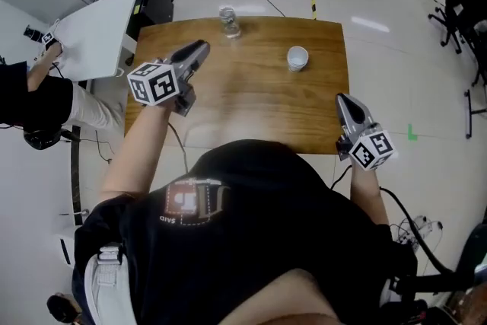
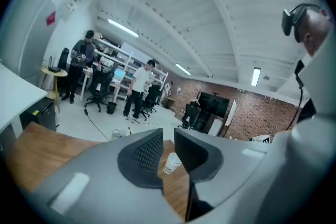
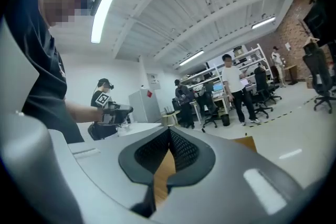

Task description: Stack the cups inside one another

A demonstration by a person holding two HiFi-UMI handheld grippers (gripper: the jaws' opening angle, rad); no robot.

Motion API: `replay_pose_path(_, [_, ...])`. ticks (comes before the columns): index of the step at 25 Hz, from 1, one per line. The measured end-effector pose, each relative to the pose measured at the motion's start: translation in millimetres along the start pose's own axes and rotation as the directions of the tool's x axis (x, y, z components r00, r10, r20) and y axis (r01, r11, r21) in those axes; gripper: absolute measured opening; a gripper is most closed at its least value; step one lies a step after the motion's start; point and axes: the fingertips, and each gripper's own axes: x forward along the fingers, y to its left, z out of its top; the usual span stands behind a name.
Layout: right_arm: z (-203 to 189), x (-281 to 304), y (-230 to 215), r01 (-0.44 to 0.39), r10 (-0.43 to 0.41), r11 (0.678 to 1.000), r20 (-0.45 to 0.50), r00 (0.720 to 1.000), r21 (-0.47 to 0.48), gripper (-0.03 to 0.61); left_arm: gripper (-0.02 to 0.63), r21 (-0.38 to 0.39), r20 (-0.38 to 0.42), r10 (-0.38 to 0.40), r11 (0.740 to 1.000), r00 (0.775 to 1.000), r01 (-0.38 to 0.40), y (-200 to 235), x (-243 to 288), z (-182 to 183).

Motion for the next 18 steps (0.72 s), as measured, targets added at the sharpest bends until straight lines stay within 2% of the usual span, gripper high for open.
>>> replay_pose_path(3, [8.3, 53.0, 33.2, -0.086, 0.085, 0.995, -0.02, 0.996, -0.051, 0.014, 0.038, -0.006, 0.161, 0.057, 0.998, 0.985, -0.057, 32.8, -86.8, 5.4])
replay_pose_path(7, [-0.3, 109.8, 84.4, -0.129, 0.127, 0.99, -0.036, 0.991, -0.061, 0.014, 0.013, -0.026, 0.293, 0.036, 0.999, 0.955, -0.029, 60.9, -169.8, -9.2])
replay_pose_path(12, [-21.7, 162.7, 140.4, -0.147, 0.145, 0.989, -0.074, 0.987, -0.033, 0.014, 0.003, -0.046, 0.285, 0.069, 0.997, 0.956, -0.058, 102.1, -223.3, -45.1])
replay_pose_path(18, [-49.1, 207.0, 176.4, -0.151, 0.151, 0.989, -0.096, 0.984, 0.006, 0.014, 0.003, -0.064, 0.253, 0.085, 0.995, 0.964, -0.071, 145.7, -235.3, -71.1])
